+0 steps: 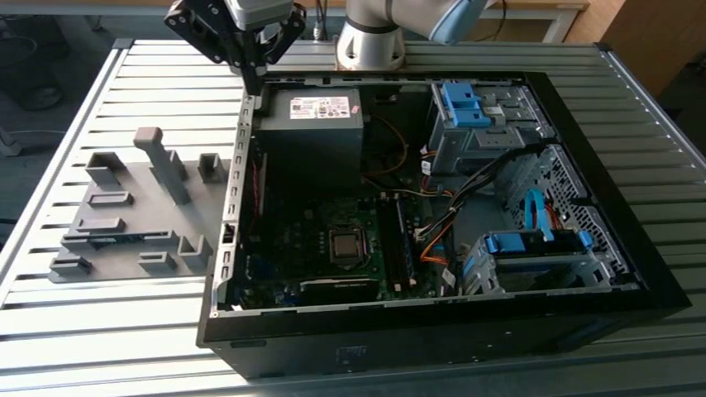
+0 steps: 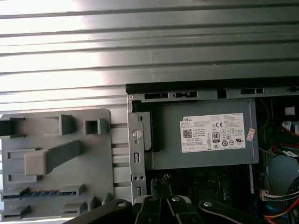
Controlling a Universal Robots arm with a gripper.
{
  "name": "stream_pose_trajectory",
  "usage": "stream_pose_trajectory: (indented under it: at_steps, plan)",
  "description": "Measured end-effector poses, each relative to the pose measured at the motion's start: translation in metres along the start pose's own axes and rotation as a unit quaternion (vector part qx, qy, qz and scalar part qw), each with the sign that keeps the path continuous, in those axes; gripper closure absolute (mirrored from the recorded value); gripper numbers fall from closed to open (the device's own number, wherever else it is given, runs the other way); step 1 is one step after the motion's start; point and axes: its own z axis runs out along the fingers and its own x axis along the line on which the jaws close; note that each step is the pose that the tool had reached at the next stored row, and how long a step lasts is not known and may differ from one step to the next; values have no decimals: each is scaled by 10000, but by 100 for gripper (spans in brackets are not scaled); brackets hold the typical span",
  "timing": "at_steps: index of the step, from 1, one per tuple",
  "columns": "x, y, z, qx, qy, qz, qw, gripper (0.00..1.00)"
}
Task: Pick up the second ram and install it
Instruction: 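Reach for the second ram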
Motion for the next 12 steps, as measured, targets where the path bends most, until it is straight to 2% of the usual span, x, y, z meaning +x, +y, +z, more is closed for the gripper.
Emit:
stream_pose_trajectory:
  at_steps: [12]
  plan:
    - [43,-3,3,0,3,0,10000,89]
